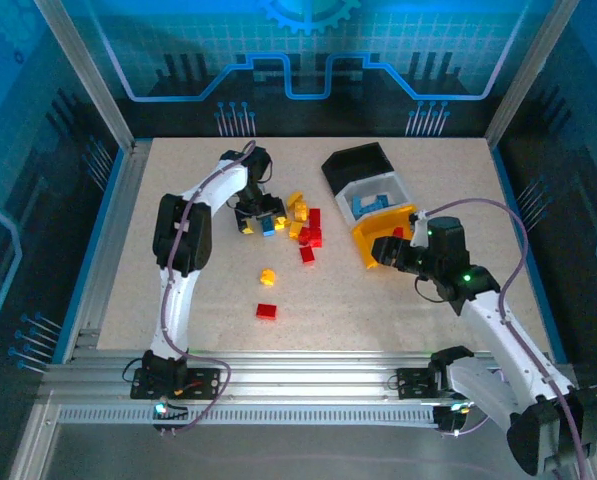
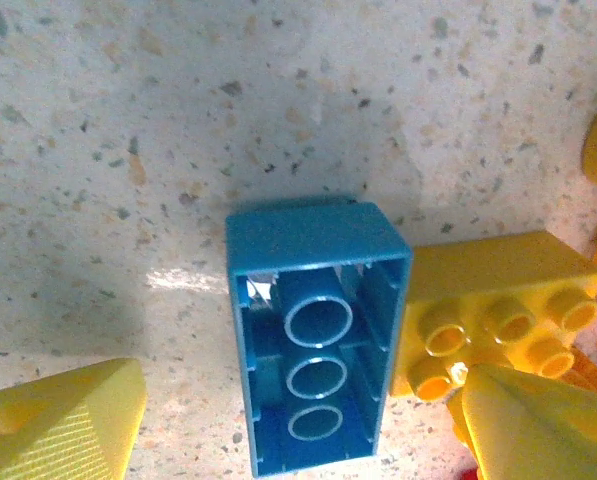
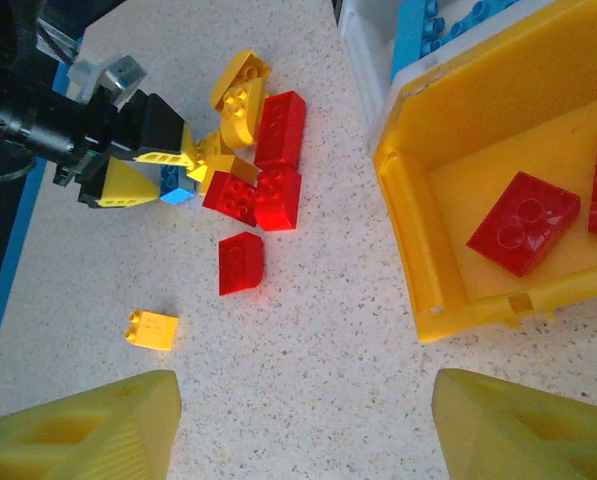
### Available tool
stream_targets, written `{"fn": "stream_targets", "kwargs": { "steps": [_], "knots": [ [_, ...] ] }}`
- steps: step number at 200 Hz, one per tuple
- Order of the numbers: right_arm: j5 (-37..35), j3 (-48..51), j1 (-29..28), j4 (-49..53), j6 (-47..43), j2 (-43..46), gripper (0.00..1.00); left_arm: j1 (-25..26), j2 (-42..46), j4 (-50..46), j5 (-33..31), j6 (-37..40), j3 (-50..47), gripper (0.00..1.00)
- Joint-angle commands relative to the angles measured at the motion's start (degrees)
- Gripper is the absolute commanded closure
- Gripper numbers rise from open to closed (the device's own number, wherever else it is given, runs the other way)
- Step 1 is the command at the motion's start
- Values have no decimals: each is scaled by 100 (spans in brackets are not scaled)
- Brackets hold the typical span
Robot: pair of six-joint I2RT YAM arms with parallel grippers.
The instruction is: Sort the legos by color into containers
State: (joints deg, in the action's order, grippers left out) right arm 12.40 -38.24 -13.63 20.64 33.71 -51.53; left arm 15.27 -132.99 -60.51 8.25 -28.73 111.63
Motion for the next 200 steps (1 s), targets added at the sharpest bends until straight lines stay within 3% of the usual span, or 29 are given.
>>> {"fn": "stream_targets", "kwargs": {
  "steps": [1,46,102,154,200],
  "knots": [
    [-177,-96,-140,-218,97,-89,32,-30,317,-29,216,253,-97,16],
    [-204,-68,-248,-251,135,-165,31,-367,484,497,561,-316,-423,15],
    [-260,-39,-273,-254,150,-165,31,-550,19,304,469,-667,216,15],
    [-280,-5,-274,-332,146,-241,31,-529,-526,-153,356,-589,913,15],
    [-265,-13,-272,-419,117,-354,31,-398,-855,-844,-267,-78,1378,16]
  ]
}}
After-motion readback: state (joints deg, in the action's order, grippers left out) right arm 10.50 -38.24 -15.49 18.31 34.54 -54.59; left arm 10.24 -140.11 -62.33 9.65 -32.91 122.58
